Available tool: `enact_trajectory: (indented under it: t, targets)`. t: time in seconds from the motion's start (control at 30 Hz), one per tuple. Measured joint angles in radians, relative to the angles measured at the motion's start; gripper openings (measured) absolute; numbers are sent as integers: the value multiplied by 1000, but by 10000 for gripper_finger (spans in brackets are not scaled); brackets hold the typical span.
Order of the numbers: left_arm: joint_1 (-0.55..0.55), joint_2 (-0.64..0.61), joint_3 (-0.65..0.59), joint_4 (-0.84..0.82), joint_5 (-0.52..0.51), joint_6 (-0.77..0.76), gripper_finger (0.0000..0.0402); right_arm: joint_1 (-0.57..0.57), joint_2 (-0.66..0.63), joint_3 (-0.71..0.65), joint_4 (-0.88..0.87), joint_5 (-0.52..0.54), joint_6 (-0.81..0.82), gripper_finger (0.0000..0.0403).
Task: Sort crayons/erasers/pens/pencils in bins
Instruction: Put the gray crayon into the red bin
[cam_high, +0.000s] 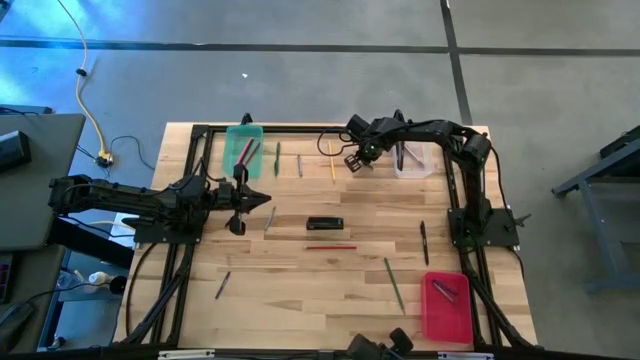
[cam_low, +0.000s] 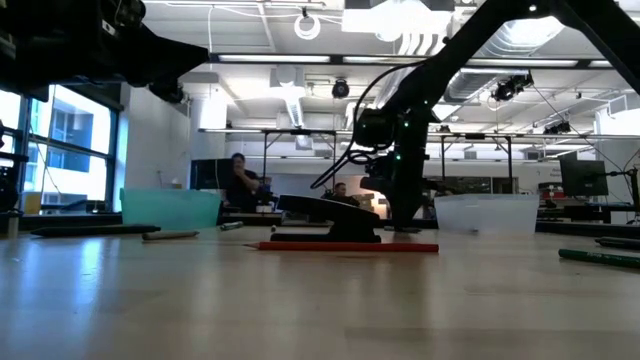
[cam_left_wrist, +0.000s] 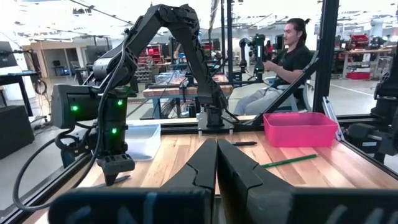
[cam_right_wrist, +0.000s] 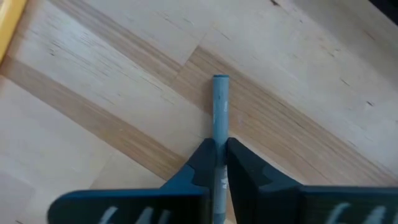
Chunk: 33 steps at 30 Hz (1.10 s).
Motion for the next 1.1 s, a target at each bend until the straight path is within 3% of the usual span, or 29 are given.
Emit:
enact_trajectory:
  t: [0.73, 1.1]
  targets:
    - [0, 0, 0, 0, 0, 1, 3, 9, -10, 7, -32, -1, -7, 14]
    - [0, 0, 0, 0, 0, 1, 3, 44, -159, 7, -127, -12, -21, 14]
